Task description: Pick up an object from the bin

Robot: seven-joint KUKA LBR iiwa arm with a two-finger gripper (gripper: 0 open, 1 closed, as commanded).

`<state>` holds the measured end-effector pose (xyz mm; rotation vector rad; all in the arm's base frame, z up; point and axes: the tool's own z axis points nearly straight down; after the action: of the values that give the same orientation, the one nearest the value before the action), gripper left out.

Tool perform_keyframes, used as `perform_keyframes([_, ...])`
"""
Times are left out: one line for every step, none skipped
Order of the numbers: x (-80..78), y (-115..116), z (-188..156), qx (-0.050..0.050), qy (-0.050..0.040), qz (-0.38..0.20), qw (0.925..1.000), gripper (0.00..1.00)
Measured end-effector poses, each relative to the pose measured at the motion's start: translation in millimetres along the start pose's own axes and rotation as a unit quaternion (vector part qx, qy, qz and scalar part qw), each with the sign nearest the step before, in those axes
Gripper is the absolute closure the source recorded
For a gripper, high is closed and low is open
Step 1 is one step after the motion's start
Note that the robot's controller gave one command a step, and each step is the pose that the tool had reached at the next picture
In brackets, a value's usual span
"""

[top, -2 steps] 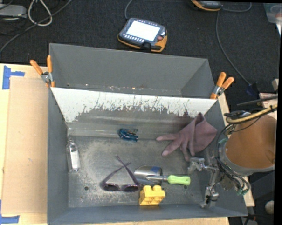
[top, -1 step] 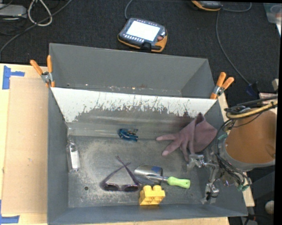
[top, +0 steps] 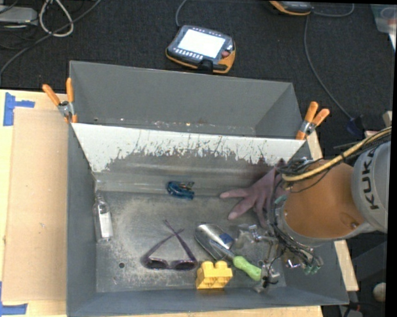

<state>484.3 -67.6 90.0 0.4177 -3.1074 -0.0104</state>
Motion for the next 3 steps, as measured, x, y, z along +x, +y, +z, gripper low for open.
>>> perform_keyframes([1.8, 4.9, 20.6, 0.004, -0.004, 0.022, 0.9997, 1.0])
perform_keyframes([1.8, 4.9, 20.6, 0.005, -0.004, 0.021, 0.9998, 1.0])
perform_keyframes([1.8, 5.1, 20.6, 0.004, -0.004, 0.022, 0.9997, 1.0])
